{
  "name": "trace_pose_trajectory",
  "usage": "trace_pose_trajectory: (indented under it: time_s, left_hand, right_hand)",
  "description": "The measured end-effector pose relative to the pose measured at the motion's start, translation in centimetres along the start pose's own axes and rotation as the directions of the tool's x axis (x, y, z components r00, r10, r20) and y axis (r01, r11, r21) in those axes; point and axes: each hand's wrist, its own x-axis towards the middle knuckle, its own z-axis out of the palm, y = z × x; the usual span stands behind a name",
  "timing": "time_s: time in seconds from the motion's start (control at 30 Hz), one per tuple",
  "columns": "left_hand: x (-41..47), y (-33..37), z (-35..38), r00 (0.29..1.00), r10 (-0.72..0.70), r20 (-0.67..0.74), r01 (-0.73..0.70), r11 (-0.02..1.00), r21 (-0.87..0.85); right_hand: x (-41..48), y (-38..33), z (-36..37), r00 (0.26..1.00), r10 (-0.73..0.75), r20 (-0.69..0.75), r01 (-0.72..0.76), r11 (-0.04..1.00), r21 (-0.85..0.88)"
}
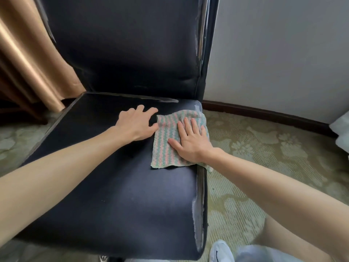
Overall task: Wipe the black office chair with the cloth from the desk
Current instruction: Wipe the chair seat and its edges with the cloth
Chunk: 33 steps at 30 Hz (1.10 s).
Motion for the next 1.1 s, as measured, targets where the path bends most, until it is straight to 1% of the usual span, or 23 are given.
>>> trace_pose_trajectory:
  time_s: [0.07, 0.13, 0.2, 0.3, 0.43, 0.5, 0.63, 0.7, 0.8, 0.87, 0.97, 1.03, 1.1]
  left_hand:
    - [0.3, 0.4, 0.0, 1.000, 0.015, 0.010, -0.015, 1.000, -0.008]
    - [0.6, 1.1, 0.1, 0.998, 0.024, 0.052, -0.022, 0.999, -0.039]
    - [0.9, 1.9, 0.4, 0.996, 0.018, 0.087, -0.011, 0.997, -0.079]
    - [1.2, 2.8, 0.5, 0.993, -0.009, 0.120, 0.020, 0.995, -0.097]
    - [1.5, 3.6, 0.8, 0.983, -0.058, 0.174, 0.078, 0.991, -0.109]
    - [1.3, 3.7, 1.0, 0.975, -0.060, 0.212, 0.088, 0.988, -0.124]
    - [0.8, 3.4, 0.9, 0.961, -0.050, 0.273, 0.083, 0.991, -0.109]
    - [0.9, 3.6, 0.9, 0.956, -0.035, 0.291, 0.058, 0.996, -0.073]
    - [1.1, 3.9, 0.9, 0.950, -0.031, 0.311, 0.046, 0.998, -0.042]
    - [1.4, 3.9, 0.8, 0.948, -0.021, 0.316, 0.043, 0.997, -0.063]
    - [1.7, 4.3, 0.7, 0.958, 0.050, 0.281, -0.016, 0.992, -0.125]
    - [1.8, 4.7, 1.1, 0.946, 0.071, 0.316, -0.019, 0.986, -0.165]
    - [2.2, 4.7, 1.1, 0.921, 0.061, 0.384, 0.018, 0.980, -0.198]
  right_hand:
    - [-0.5, -0.3, 0.0, 0.999, 0.033, -0.008, -0.033, 0.999, 0.023]
    - [-0.9, -0.6, 0.2, 0.997, 0.071, -0.037, -0.068, 0.995, 0.068]
    - [-1.1, -0.8, 0.5, 0.992, 0.103, -0.071, -0.095, 0.990, 0.104]
    - [-1.6, -1.1, 1.0, 0.989, 0.127, -0.079, -0.116, 0.983, 0.139]
    - [-1.1, 0.3, 1.2, 0.992, 0.097, -0.079, -0.082, 0.981, 0.176]
    - [-0.1, 1.7, 0.6, 0.993, 0.085, -0.079, -0.069, 0.980, 0.188]
    - [1.3, 3.4, -0.3, 0.995, 0.055, -0.080, -0.034, 0.969, 0.246]
    - [0.7, 3.4, 0.0, 0.994, 0.037, -0.101, -0.007, 0.960, 0.281]
    - [-1.0, 3.6, 1.1, 0.990, -0.012, -0.140, 0.052, 0.957, 0.285]
    - [-1.6, 3.9, 1.4, 0.988, -0.042, -0.151, 0.084, 0.955, 0.285]
    - [-1.0, 4.2, 1.1, 0.988, -0.042, -0.148, 0.087, 0.948, 0.308]
    - [0.0, 4.5, 0.8, 0.988, -0.032, -0.153, 0.083, 0.937, 0.338]
    - [1.3, 4.9, 0.6, 0.988, -0.020, -0.150, 0.074, 0.928, 0.364]
